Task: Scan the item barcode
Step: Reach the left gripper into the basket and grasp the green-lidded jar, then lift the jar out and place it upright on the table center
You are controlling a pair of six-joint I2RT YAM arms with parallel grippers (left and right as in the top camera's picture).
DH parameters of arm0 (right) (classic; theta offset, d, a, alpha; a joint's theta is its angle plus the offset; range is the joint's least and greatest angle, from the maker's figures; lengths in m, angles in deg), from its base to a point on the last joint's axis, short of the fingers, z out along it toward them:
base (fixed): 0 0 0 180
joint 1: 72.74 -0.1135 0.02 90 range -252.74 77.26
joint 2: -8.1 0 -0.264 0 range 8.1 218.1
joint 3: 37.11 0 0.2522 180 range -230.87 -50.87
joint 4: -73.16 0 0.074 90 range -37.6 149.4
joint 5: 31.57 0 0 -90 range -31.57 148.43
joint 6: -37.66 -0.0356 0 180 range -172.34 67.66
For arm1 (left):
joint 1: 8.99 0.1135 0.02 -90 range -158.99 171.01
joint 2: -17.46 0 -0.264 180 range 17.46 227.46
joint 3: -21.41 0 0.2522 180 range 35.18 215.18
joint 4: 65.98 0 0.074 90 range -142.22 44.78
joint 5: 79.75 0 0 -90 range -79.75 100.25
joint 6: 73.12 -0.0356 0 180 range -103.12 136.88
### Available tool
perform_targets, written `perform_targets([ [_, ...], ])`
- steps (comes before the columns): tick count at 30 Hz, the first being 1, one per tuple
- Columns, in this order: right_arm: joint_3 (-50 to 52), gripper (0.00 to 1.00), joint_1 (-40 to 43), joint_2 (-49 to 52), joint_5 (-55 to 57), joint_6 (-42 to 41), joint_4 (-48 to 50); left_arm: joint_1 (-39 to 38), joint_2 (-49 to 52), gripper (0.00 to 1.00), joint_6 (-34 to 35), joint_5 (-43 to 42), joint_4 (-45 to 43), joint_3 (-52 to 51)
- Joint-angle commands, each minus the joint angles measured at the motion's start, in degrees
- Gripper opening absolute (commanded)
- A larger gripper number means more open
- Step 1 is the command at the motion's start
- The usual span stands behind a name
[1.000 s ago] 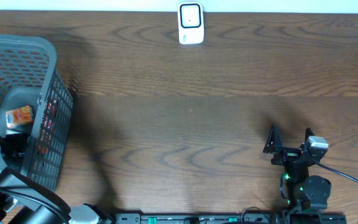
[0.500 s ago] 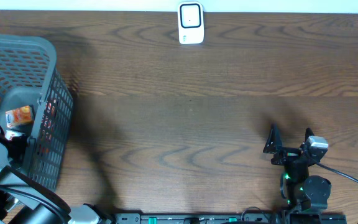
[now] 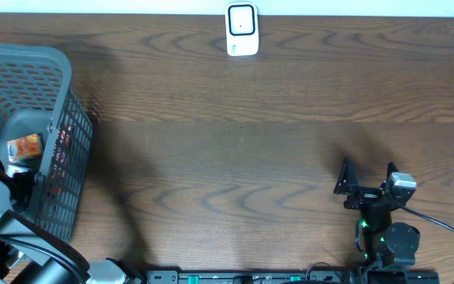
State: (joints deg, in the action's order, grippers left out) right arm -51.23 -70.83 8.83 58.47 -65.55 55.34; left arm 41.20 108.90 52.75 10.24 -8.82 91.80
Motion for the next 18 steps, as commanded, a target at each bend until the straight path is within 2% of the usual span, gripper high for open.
perform_targets([
  [1,0.1,0.99,0.3,-0.1,0.5,-0.5,-0.2,0.3,-0.1,0.98,-2.0,1.1,-0.5,-0.9],
  [15,0.1,0.99,0.3,-0.1,0.5,-0.5,-0.2,0.3,5.7,0.99,-2.0,0.0,-0.9,-0.8],
  [16,0.1,0.99,0.3,-0.1,0.5,-0.5,-0.2,0.3,5.7,0.98,-2.0,0.0,-0.7,-0.7],
  [18,0.1,0.99,0.3,-0.1,0.5,-0.5,-0.2,0.3,5.4,0.90,-2.0,0.0,0.0,-0.4],
])
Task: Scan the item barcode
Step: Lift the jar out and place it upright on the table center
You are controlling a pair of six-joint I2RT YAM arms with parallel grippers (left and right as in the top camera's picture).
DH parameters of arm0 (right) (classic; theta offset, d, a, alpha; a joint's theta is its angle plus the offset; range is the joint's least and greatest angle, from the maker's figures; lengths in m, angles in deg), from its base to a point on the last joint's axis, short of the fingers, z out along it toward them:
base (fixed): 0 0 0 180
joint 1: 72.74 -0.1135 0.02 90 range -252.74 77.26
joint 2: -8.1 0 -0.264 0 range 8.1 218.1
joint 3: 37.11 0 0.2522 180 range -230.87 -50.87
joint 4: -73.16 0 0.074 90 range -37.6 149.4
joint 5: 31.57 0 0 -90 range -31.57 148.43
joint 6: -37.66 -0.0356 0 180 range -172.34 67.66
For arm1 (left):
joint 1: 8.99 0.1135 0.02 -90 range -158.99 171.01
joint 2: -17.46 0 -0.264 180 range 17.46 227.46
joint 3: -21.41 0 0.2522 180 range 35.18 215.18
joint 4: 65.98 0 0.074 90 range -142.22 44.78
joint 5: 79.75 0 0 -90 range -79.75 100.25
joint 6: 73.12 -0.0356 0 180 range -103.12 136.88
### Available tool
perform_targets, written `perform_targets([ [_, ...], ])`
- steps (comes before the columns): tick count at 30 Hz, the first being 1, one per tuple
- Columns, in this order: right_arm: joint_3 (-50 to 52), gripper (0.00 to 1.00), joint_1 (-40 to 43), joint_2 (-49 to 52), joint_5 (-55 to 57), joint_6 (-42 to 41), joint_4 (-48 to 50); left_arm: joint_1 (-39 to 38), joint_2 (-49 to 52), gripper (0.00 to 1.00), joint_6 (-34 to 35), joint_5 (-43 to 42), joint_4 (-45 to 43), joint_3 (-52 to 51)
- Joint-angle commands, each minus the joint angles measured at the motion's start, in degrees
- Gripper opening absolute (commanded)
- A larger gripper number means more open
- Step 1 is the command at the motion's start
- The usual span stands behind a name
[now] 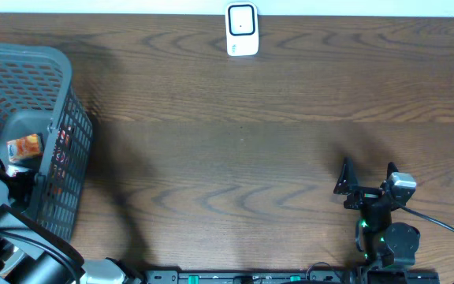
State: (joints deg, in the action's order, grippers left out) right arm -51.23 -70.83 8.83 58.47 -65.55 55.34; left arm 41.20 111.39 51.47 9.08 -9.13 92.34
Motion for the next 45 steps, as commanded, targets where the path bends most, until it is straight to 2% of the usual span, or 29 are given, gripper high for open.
perform_targets([
  [1,0.1,0.99,0.3,-0.1,0.5,-0.5,-0.2,0.3,2.6,0.83,-0.7,1.1,0.8,-0.6],
  [7,0.1,0.99,0.3,-0.1,0.5,-0.5,-0.2,0.3,-0.5,0.62,-0.8,1.1,7.6,5.4],
  [11,0.1,0.99,0.3,-0.1,0.5,-0.5,-0.2,0.3,-4.5,0.62,-0.7,1.1,13.3,12.4],
  [15,0.1,0.99,0.3,-0.1,0.5,-0.5,-0.2,0.3,-9.9,0.62,-0.7,-2.4,18.0,20.7],
  [17,0.1,0.99,0.3,-0.1,0.5,-0.5,-0.2,0.3,-12.8,0.62,-0.7,-7.6,19.0,24.5],
  [20,0.1,0.99,0.3,-0.1,0.5,-0.5,-0.2,0.2,-17.8,0.62,-0.1,-20.0,17.5,28.9],
  [23,0.1,0.99,0.3,-0.1,0.5,-0.5,-0.2,-0.8,-23.1,0.62,3.4,-35.4,12.1,30.2],
  [25,0.1,0.99,0.3,-0.1,0.5,-0.5,-0.2,-3.0,-25.7,0.62,6.1,-40.6,9.1,30.2],
  [28,0.1,0.99,0.3,-0.1,0.5,-0.5,-0.2,-10.2,-28.8,0.62,8.9,-41.8,6.5,30.2],
  [32,0.1,0.99,0.3,-0.1,0.5,-0.5,-0.2,-25.2,-30.0,0.62,8.8,-38.6,5.2,30.2],
  [39,0.1,0.99,0.3,-0.1,0.5,-0.5,-0.2,-58.2,-23.9,0.62,6.1,-16.3,5.9,28.0],
  [43,0.1,0.99,0.3,-0.1,0.5,-0.5,-0.2,-71.1,-16.1,0.62,1.9,-8.1,6.0,27.8],
  [45,0.1,0.99,0.3,-0.1,0.5,-0.5,-0.2,-75.8,-11.3,0.62,-2.0,-6.7,5.7,27.8],
])
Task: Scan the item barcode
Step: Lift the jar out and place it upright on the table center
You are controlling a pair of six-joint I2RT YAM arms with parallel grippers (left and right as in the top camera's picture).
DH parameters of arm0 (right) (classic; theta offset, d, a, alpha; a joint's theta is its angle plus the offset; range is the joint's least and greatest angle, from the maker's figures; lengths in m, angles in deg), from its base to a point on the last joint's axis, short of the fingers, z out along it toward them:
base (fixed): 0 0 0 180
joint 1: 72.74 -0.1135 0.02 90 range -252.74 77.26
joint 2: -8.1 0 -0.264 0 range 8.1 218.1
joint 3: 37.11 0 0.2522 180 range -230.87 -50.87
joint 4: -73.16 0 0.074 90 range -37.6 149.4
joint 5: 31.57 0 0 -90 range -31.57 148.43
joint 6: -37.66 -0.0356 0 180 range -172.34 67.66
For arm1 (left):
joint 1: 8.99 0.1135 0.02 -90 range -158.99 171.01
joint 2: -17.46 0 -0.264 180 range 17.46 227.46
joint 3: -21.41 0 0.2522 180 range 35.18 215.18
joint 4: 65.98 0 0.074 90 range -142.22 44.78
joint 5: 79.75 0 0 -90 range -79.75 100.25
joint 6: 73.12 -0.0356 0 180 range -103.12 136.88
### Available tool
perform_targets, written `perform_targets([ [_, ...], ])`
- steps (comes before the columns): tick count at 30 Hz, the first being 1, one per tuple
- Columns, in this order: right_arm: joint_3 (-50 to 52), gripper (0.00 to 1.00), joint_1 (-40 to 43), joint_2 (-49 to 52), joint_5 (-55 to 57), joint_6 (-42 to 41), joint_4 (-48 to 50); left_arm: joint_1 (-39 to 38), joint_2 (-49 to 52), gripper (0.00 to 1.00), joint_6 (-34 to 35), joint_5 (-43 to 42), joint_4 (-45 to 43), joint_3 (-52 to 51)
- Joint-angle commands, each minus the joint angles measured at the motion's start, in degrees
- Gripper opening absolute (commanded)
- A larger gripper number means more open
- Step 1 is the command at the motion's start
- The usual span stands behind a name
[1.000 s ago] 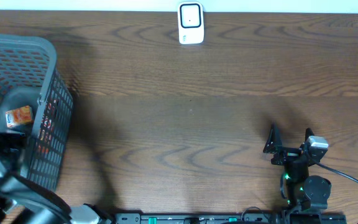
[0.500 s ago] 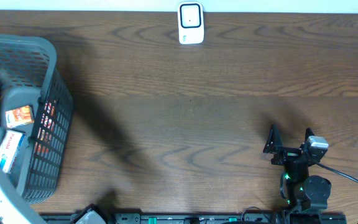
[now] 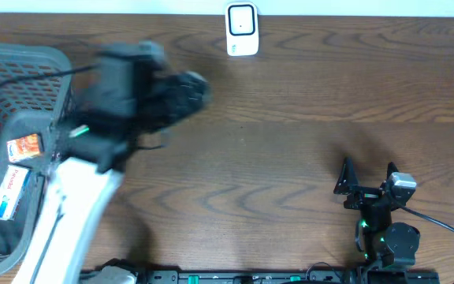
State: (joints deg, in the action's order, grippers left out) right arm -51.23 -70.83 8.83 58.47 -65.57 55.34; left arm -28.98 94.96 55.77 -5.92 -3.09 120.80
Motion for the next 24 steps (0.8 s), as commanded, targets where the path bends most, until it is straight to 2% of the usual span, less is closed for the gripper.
perform_targets([
  [1,0.1,0.99,0.3,-0.1,0.5,-0.5,-0.2,-6.8,6.8,0.62,-8.0,8.3,-0.5,-0.7],
  [6,0.1,0.99,0.3,-0.1,0.5,-0.4,-0.2,-13.0,18.8,0.62,-18.9,8.3,-0.6,-0.7],
  [13,0.1,0.99,0.3,-0.1,0.5,-0.5,-0.2,-16.4,32.1,0.62,-34.2,8.3,-2.2,-0.7],
  [24,0.1,0.99,0.3,-0.1,0.5,-0.5,-0.2,-16.2,38.5,0.63,-37.7,8.3,-7.4,-0.7],
])
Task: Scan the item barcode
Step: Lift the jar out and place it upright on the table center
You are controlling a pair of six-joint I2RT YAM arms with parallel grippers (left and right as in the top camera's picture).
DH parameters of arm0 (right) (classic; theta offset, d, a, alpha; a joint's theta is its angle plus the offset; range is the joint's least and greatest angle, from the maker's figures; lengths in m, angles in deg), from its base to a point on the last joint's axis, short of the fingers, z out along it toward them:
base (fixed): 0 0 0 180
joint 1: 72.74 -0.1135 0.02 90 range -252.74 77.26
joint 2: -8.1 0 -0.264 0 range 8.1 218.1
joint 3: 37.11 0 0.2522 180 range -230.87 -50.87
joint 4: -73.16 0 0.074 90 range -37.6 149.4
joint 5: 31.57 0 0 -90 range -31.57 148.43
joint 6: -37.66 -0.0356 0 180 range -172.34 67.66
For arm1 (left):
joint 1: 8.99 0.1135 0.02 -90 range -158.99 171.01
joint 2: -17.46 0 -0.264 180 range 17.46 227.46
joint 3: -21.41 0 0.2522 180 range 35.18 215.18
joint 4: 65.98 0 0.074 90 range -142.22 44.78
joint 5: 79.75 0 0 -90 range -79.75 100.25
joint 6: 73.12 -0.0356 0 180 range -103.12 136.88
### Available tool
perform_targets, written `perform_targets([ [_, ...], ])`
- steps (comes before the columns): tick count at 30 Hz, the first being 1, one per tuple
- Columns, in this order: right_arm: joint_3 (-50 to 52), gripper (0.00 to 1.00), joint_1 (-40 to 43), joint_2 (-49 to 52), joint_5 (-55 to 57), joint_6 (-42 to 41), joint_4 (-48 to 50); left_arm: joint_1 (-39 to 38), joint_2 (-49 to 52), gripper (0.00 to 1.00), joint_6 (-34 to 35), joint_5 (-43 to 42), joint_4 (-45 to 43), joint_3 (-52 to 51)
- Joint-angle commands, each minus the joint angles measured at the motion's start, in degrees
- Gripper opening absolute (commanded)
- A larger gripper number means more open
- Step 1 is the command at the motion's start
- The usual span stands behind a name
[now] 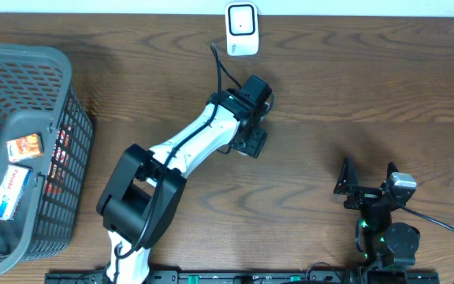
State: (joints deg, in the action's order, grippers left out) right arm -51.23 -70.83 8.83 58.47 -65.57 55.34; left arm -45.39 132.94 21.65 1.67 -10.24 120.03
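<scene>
The white barcode scanner (242, 30) stands at the table's far edge, centre. My left arm reaches across the table's middle, and its gripper (251, 142) points down a short way in front of the scanner. A small dark shape sits at its tip; whether that is a held item or the fingers themselves cannot be told. My right gripper (366, 180) rests near the front right, open, with nothing between its fingers.
A grey mesh basket (61, 95) fills the left side. Inside it lie an orange packet (24, 147) and a white-and-blue box (8, 192). Bare wooden tabletop lies between the basket and the right arm.
My left arm was a blur just right of the basket's top corner. Now it is still, stretched out to the table's middle below the scanner. The right arm has not moved.
At first my left arm was down in the basket's near end, covering the white-and-blue box. It stayed there at the second moment. Then it was out of the basket and blurred over the table, and now its gripper hangs in front of the scanner.
</scene>
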Motion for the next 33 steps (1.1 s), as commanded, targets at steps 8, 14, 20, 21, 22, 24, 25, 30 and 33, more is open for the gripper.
perform_targets([
  [8,0.1,0.99,0.3,-0.1,0.5,-0.5,-0.2,0.2,-1.9,1.00,-8.5,0.7,4.3,0.4],
  [14,0.1,0.99,0.3,-0.1,0.5,-0.5,-0.2,0.2,-9.4,1.00,-13.2,2.3,13.6,8.3],
  [20,0.0,0.99,0.3,-0.1,0.5,-0.5,-0.2,0.7,-21.7,1.00,-14.6,7.4,19.3,21.7],
  [21,0.1,0.99,0.3,-0.1,0.5,-0.5,-0.2,1.1,-24.2,1.00,-14.6,9.1,19.5,23.6],
  [22,0.1,0.99,0.3,-0.1,0.5,-0.5,-0.2,2.0,-26.9,1.00,-14.1,11.0,19.5,25.0],
  [24,0.1,0.99,0.3,-0.1,0.5,-0.5,-0.2,4.3,-31.3,1.00,-11.5,14.8,19.2,26.0],
  [25,0.1,0.99,0.3,-0.1,0.5,-0.5,-0.2,6.6,-33.9,1.00,-9.3,17.1,19.1,26.1],
  [30,0.1,0.99,0.3,-0.1,0.5,-0.5,-0.2,25.2,-42.6,1.00,7.1,23.6,21.0,26.1],
  [33,0.1,0.99,0.3,-0.1,0.5,-0.5,-0.2,43.8,-45.3,1.00,20.7,24.3,23.3,26.0],
])
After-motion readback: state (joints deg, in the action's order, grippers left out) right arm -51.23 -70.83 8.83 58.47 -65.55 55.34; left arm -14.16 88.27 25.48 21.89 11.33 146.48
